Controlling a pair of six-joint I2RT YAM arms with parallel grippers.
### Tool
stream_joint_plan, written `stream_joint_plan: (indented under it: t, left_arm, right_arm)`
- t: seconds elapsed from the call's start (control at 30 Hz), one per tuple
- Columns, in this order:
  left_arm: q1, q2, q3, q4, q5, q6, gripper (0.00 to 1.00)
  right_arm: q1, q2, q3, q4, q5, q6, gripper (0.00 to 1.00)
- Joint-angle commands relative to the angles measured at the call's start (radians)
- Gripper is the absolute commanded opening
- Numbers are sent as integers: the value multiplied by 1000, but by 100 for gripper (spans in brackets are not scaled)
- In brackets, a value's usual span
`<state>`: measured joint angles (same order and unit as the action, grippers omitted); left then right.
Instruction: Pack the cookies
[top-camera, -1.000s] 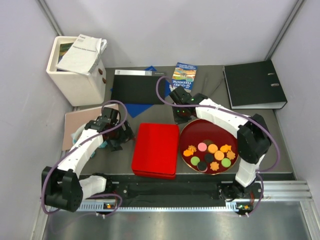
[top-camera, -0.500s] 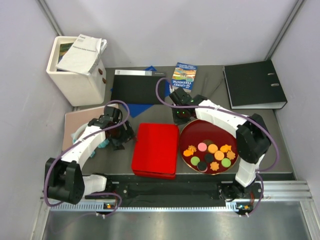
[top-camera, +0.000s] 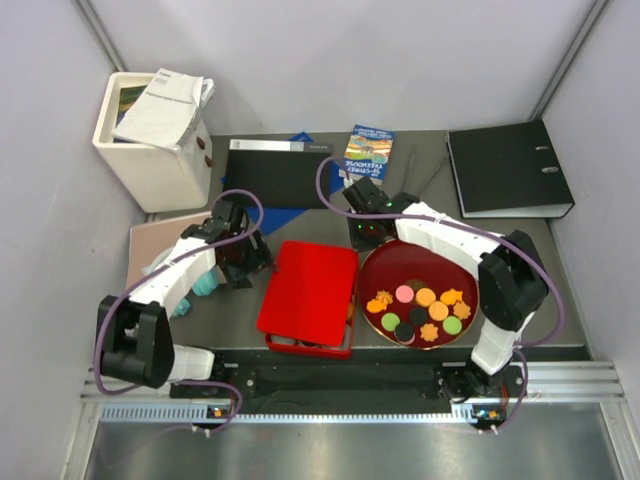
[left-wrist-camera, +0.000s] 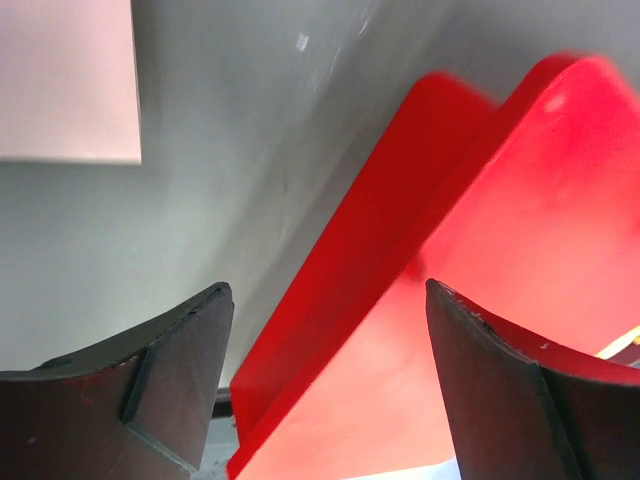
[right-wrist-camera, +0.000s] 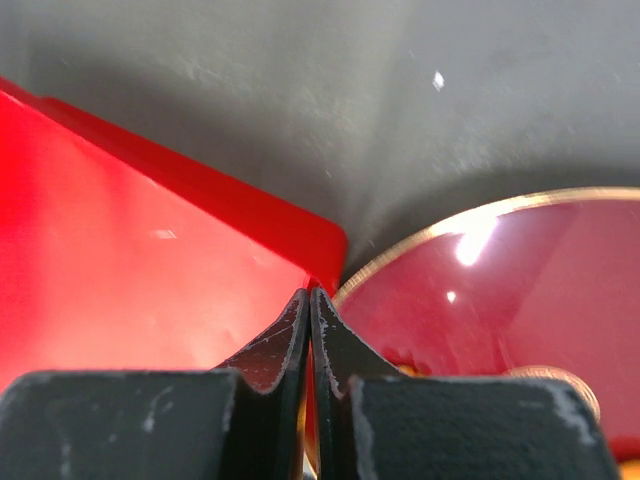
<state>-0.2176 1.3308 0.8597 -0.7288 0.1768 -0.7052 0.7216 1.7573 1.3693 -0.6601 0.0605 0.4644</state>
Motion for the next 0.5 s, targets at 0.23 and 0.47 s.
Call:
stream_joint_plan:
  t: [0.23, 0.47]
  left_arm:
    - [3, 57, 236, -47, -118, 35, 84]
    - [26, 195, 263, 83, -126, 56, 68]
  right_arm:
    - [-10, -197, 65, -113, 65, 6, 4]
    - [-8, -335, -160, -58, -13, 54, 0]
